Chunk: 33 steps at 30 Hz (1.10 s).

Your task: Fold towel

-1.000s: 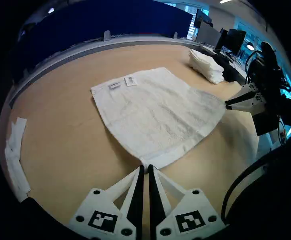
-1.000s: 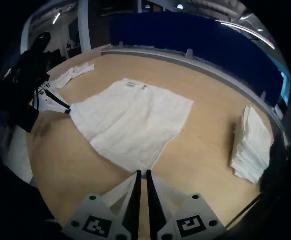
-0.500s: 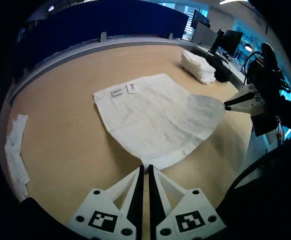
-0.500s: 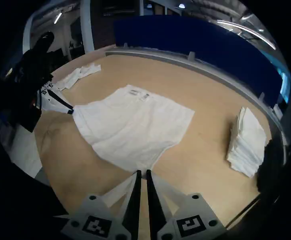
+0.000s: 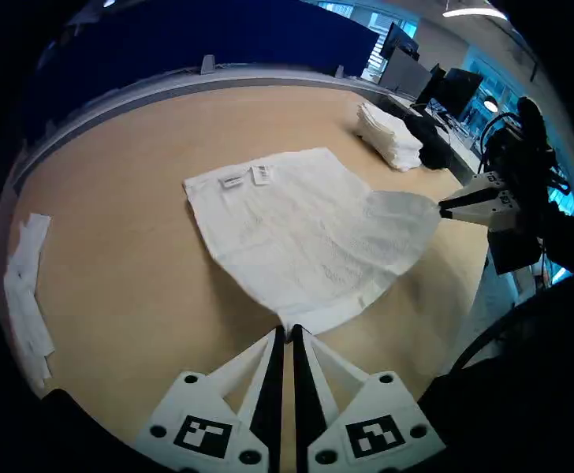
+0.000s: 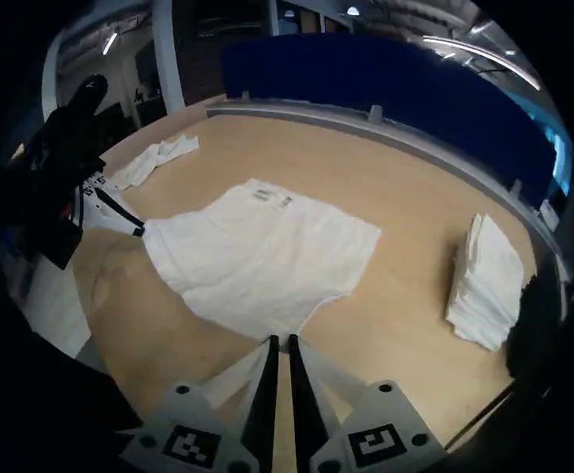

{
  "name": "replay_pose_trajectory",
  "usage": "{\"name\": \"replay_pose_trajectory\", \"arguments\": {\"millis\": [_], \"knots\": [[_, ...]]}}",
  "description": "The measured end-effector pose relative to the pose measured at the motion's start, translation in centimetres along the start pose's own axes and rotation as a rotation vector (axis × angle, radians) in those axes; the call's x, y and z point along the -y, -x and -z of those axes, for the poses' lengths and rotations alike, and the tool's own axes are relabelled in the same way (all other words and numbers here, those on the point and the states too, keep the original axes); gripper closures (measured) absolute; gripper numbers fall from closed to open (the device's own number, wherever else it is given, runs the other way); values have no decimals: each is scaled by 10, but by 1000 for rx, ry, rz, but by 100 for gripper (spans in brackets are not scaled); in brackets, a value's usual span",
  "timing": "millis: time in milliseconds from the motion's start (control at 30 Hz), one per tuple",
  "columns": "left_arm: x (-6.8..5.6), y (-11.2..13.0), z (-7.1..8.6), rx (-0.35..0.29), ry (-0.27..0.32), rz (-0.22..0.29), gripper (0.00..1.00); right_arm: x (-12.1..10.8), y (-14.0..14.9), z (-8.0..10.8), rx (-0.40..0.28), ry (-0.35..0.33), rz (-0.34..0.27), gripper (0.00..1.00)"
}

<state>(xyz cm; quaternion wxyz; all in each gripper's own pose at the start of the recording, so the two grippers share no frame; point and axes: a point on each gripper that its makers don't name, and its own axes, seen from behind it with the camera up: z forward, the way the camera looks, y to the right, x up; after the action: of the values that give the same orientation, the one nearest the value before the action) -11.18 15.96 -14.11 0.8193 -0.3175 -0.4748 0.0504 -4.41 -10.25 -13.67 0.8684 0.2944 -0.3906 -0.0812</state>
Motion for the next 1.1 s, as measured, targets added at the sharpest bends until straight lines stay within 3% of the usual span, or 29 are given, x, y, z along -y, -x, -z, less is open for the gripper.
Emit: {"name": "replay_pose_trajectory", "arguments": {"millis": [300, 667, 1100], "knots": [[19, -35, 9, 0, 11, 52, 92, -19, -34, 4, -22, 6, -41, 91], [38, -81, 1, -22, 21, 159, 92, -46, -63, -9, -9, 17, -29, 91], [45, -91, -5, -20, 18, 156, 92, -61, -77, -22, -14, 22, -41, 91]]}}
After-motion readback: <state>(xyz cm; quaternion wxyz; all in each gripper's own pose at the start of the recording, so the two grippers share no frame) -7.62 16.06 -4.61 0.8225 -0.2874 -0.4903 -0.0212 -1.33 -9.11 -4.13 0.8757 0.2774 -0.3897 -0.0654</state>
